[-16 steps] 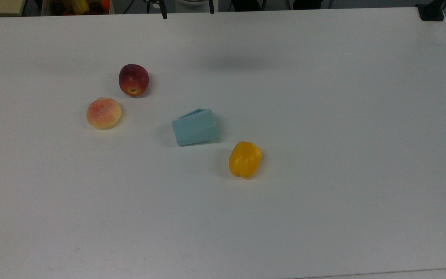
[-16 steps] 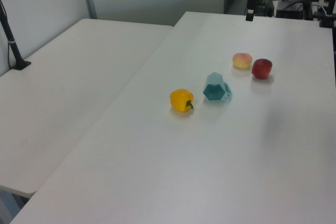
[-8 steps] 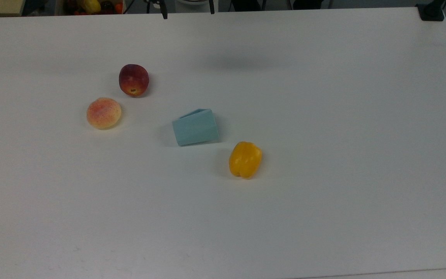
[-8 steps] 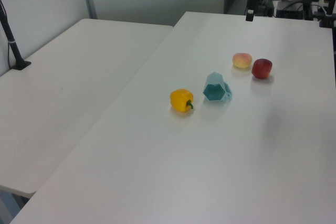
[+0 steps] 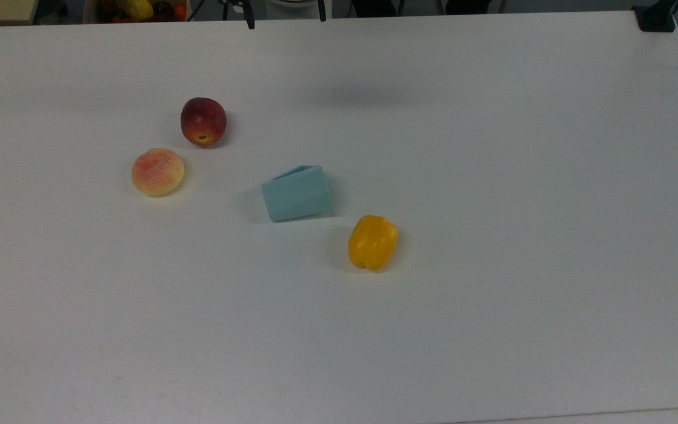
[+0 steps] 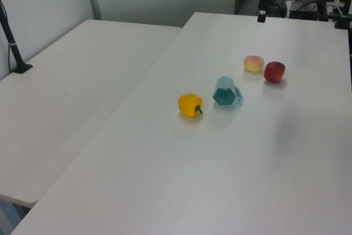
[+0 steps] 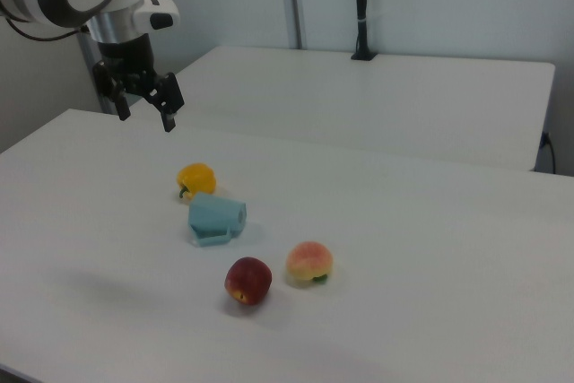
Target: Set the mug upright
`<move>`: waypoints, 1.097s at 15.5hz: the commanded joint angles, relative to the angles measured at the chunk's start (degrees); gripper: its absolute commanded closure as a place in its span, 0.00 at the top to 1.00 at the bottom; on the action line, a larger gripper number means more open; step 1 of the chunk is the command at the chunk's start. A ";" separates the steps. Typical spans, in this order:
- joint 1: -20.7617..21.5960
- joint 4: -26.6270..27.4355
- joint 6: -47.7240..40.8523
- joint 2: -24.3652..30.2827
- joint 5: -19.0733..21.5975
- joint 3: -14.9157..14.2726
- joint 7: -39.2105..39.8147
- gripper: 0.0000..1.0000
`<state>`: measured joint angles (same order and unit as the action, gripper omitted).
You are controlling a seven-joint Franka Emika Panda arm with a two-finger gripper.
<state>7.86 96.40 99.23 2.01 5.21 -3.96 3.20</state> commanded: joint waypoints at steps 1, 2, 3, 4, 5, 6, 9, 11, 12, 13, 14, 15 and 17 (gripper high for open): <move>1.28 1.16 0.88 0.71 0.59 -0.79 1.02 1.00; 1.28 1.16 0.79 0.80 0.51 -0.79 1.02 1.00; 1.28 1.16 0.61 0.89 0.50 -0.88 1.02 1.00; 1.19 1.16 0.70 0.80 0.33 -0.88 1.02 1.00; 1.10 1.07 0.87 0.71 0.33 -0.96 1.10 1.00; 1.02 0.98 0.88 0.71 0.33 -0.97 1.19 1.00; 1.19 1.33 0.61 0.71 0.33 -0.88 1.46 1.00; 1.28 1.33 0.44 0.71 0.33 -0.88 1.81 1.00; 1.28 1.33 0.44 0.63 0.33 -0.79 1.72 1.00; 1.28 1.33 0.44 0.54 0.33 -0.70 1.72 1.00; 1.28 1.33 0.35 0.54 0.33 -0.61 1.81 1.00; 1.54 1.42 0.35 0.45 0.33 -0.35 1.63 1.00; 3.47 2.03 1.22 -0.77 -1.50 -0.44 1.63 1.00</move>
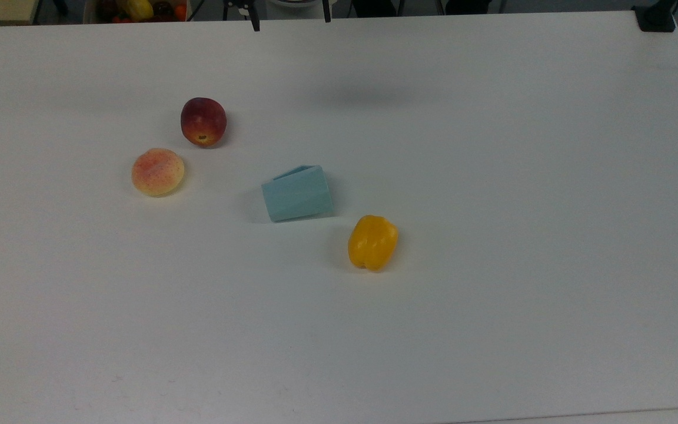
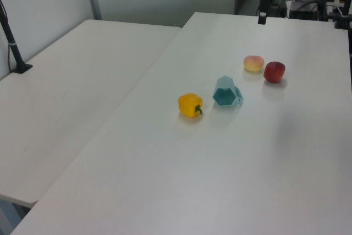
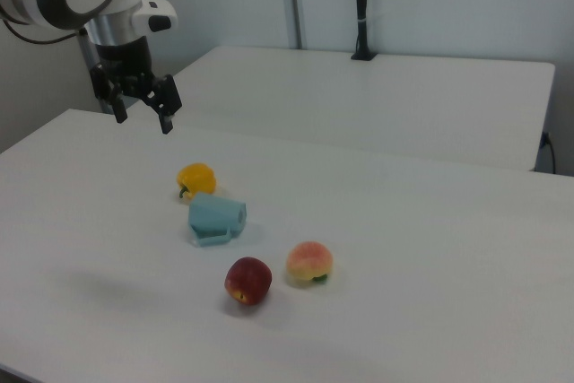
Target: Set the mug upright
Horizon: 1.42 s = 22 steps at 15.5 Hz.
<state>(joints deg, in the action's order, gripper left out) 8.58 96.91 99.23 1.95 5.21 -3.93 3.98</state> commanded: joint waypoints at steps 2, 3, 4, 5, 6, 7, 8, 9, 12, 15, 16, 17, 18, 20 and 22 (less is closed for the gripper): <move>4.50 1.35 2.45 -2.73 -6.15 -0.37 0.06 1.00; 4.77 1.43 4.02 -3.43 -7.04 -0.37 -0.81 1.00; 5.04 1.35 5.69 -4.57 -8.27 -0.37 -1.69 1.00; 5.13 1.17 7.45 -5.80 -10.46 -0.37 -2.74 1.00; 6.00 1.17 9.29 -7.12 -13.87 -0.20 -4.40 1.00; 7.22 1.17 10.97 -8.44 -17.65 -0.20 -6.68 1.00; 8.02 1.26 12.20 -9.67 -20.82 -0.20 -9.23 1.00; 8.90 1.26 13.00 -10.72 -23.29 -0.11 -11.52 1.00; 11.71 1.17 14.49 -13.62 -28.48 -0.11 -16.88 1.00; 14.52 1.17 17.13 -17.93 -35.59 -0.11 -25.48 1.00; 15.31 1.17 17.74 -19.51 -38.49 -0.11 -28.73 1.00; 15.50 1.17 19.32 -21.70 -41.21 -0.02 -32.42 1.00; 15.59 1.26 20.03 -22.94 -42.37 -0.11 -33.59 1.00; 15.50 1.43 20.21 -24.27 -45.62 -0.11 -33.95 1.00; 14.97 1.70 20.30 -25.14 -48.44 -0.02 -33.69 1.00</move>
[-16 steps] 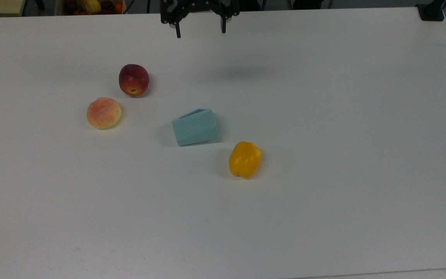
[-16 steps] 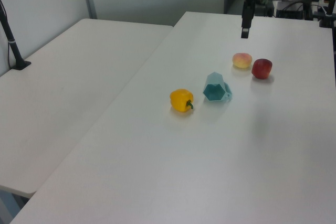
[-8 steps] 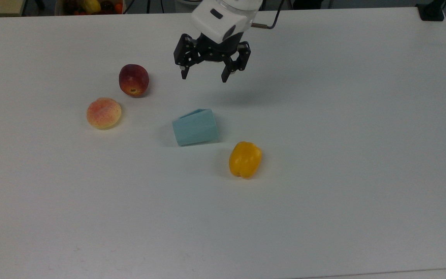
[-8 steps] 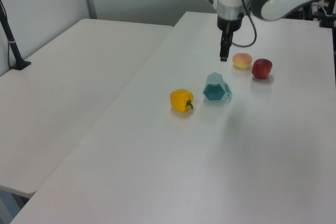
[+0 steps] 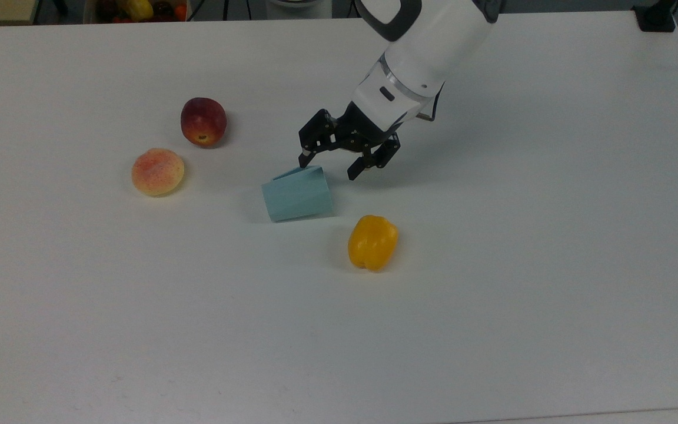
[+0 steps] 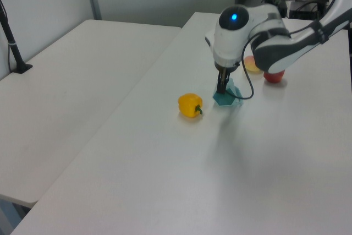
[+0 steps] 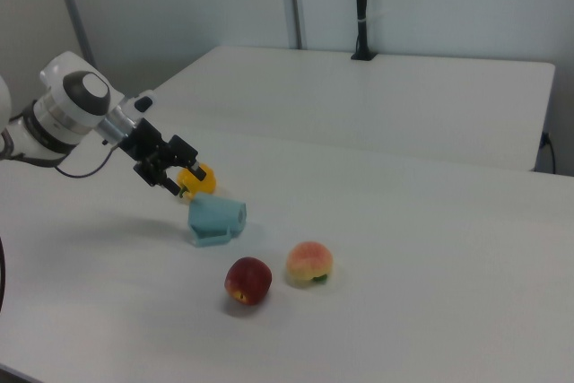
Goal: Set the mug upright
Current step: 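Move the open gripper down toward the tipped light-blue mug, then close the gripper on the mug's rim edge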
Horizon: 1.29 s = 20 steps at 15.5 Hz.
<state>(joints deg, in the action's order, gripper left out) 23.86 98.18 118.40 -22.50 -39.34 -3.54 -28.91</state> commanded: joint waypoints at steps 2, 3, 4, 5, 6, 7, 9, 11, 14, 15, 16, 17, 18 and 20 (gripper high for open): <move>-0.39 0.43 1.31 -2.19 -5.82 -0.41 -0.54 1.00; -0.39 0.43 1.83 -2.90 -6.70 -0.41 -0.80 1.00; -0.39 0.52 1.84 -3.25 -6.97 -0.41 -0.71 1.00; -0.39 0.52 1.84 -3.78 -7.24 -0.41 -0.63 1.00; -0.39 0.78 1.84 -3.96 -8.11 -0.41 -0.54 1.00; -0.48 1.74 1.75 -3.96 -9.34 -0.41 -0.45 1.00; -0.74 3.15 1.75 -4.13 -12.58 -0.41 -0.36 1.00; -1.36 3.25 1.75 -4.66 -14.96 -0.50 -0.28 1.00; -2.06 3.68 1.49 -5.10 -17.95 -0.50 -0.27 0.96; -2.06 4.03 1.49 -5.28 -18.83 -0.41 -0.27 0.87; -2.06 4.12 1.57 -5.54 -19.01 -0.41 -0.27 0.76; -2.06 4.12 1.57 -5.63 -19.02 -0.41 -0.36 0.60; -1.98 4.21 1.49 -5.72 -19.02 -0.41 -0.45 0.33; -1.89 4.30 1.49 -6.07 -18.84 -0.41 -0.45 0.00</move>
<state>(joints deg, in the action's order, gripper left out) 21.66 101.28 118.48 -28.37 -57.85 -3.62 -29.11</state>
